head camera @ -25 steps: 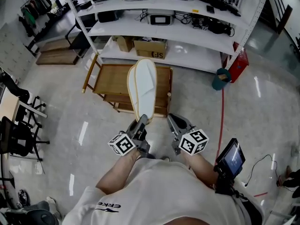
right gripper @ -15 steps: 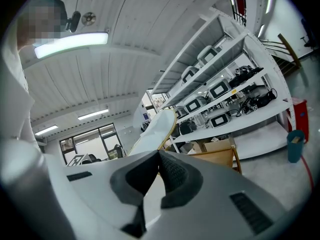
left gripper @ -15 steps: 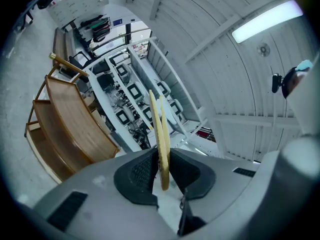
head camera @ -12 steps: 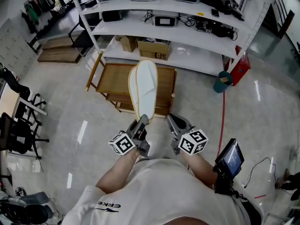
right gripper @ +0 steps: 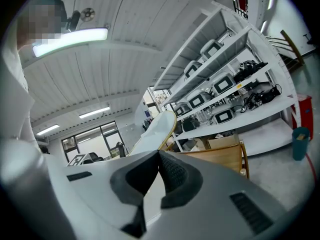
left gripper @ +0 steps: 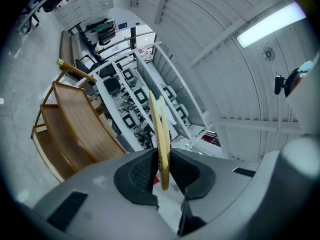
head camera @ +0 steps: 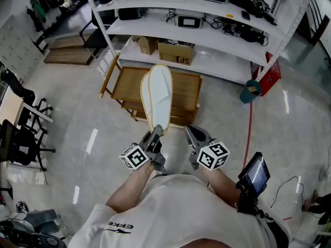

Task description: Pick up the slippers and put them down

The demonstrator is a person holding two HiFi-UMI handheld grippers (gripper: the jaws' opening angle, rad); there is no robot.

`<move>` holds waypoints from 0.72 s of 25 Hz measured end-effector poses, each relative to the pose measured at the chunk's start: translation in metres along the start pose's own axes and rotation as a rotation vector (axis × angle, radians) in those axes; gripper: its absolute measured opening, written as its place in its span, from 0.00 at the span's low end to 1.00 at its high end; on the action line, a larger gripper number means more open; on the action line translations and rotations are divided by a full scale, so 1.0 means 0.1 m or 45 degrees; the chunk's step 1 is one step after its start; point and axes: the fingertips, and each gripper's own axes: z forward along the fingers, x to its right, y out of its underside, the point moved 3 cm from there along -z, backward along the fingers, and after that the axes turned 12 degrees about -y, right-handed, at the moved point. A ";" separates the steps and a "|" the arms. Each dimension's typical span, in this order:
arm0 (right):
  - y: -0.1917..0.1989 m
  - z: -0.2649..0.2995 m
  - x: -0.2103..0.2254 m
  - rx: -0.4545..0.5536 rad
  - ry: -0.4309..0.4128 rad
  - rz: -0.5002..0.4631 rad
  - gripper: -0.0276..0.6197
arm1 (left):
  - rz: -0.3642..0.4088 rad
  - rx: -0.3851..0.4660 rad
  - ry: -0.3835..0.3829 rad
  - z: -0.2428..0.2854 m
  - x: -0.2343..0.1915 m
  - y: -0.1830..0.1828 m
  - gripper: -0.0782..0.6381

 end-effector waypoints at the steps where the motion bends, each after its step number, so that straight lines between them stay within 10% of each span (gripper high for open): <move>1: 0.01 0.06 -0.01 -0.006 -0.007 0.001 0.05 | -0.005 0.008 -0.007 -0.02 -0.04 -0.05 0.20; 18: 0.24 1.41 -0.38 -0.111 -0.128 -0.001 0.05 | -0.064 0.119 -0.111 -0.36 -0.93 -1.06 0.20</move>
